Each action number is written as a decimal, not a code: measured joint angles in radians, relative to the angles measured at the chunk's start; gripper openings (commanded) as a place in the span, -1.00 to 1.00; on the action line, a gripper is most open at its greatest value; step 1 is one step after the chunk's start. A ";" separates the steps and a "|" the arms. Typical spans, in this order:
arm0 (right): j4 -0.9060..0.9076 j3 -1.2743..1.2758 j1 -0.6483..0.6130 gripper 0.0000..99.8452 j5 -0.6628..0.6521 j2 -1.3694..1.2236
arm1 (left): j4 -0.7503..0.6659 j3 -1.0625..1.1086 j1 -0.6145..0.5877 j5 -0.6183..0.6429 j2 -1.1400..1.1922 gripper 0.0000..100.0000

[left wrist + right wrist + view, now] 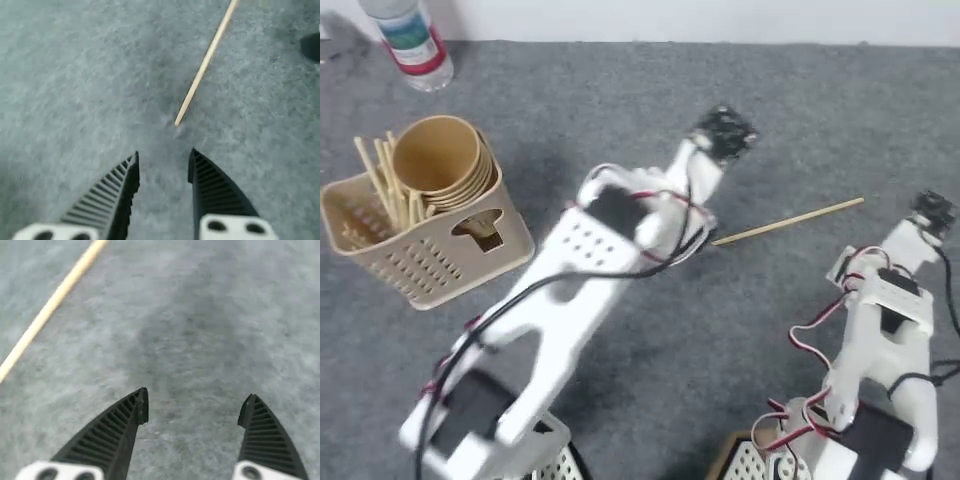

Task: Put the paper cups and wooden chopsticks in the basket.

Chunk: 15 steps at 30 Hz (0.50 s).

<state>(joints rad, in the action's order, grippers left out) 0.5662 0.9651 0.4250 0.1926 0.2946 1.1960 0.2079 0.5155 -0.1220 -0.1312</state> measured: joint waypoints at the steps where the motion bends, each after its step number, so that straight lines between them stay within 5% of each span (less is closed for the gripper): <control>1: 0.000 0.000 0.005 -0.40 0.017 0.000 | -0.012 -0.026 0.008 -0.012 0.048 -0.68; 10: 0.000 0.000 0.005 -0.40 0.038 0.000 | -0.048 -0.328 0.037 -0.095 0.514 -0.68; 15: 0.000 0.000 -0.021 -0.40 0.035 0.000 | 0.074 -0.671 0.038 -0.095 0.815 -0.68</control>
<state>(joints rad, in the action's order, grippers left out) 0.5662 0.9651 0.4035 0.2279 0.2946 1.2697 -0.4626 0.5539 -0.2171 0.6836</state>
